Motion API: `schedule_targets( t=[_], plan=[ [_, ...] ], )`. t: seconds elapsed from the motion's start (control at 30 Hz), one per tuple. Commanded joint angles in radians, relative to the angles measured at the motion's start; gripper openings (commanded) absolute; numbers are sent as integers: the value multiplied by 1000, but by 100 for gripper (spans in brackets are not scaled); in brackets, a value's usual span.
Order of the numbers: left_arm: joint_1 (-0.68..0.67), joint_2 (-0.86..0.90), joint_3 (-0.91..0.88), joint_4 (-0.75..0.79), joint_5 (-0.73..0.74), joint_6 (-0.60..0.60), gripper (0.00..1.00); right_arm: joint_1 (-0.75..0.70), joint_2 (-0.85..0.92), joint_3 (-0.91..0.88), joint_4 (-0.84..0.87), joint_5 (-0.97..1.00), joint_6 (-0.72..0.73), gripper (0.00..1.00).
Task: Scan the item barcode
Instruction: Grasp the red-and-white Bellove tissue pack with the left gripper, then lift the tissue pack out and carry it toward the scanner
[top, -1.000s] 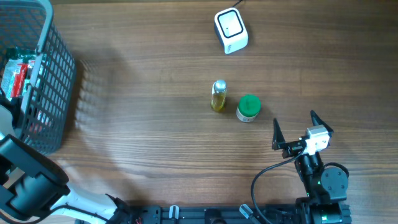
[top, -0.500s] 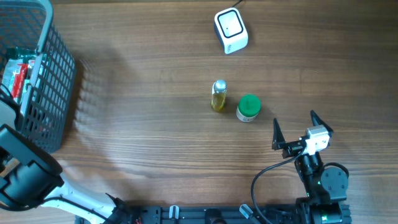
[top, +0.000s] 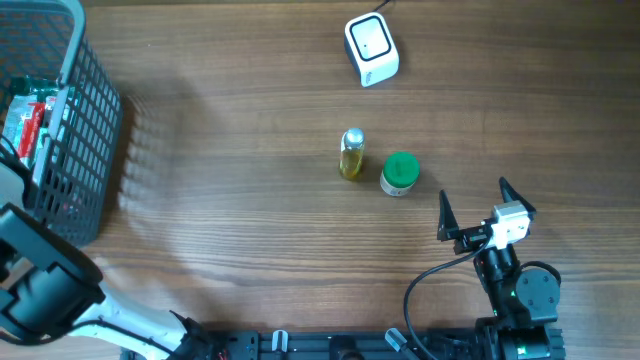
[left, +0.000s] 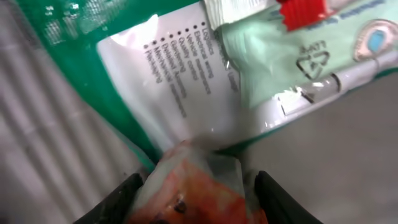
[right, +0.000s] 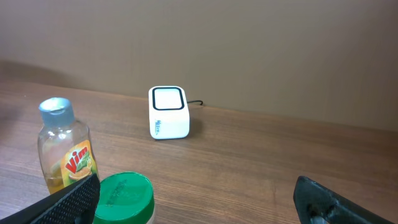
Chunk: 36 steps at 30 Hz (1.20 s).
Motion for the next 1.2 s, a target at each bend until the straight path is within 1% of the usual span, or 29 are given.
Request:
schedule_targets(
  t=[0.0, 0.17, 0.33, 0.5, 0.7, 0.8, 0.93, 1.03, 1.17],
  plan=[
    [0, -115, 23, -11, -1, 5, 45, -5, 2, -1, 6, -13, -6, 100],
    [0, -212, 30, -3, -2, 5, 44, -5, 2, -1, 6, -13, -6, 100],
    [0, -340, 103, -2, 18, 1, 42, -5, 2, -1, 6, -13, -6, 100],
    [-4, -478, 164, 23, 100, 0, 41, -5, 2, -1, 6, -13, -6, 100],
    [-48, -605, 164, 33, 181, -64, 41, -5, 2, -1, 6, -13, -6, 100],
    [-156, -631, 164, 8, 182, -79, 41, -5, 2, -1, 6, -13, -6, 100],
    [-311, -623, 164, -61, 175, -82, 41, -5, 2, -1, 6, -13, -6, 100],
    [-476, -598, 164, -137, 151, -82, 42, -5, 2, -1, 6, -13, -6, 100],
    [-680, -553, 163, -169, 123, -82, 43, -5, 2, -1, 6, -13, -6, 100]
  ],
)
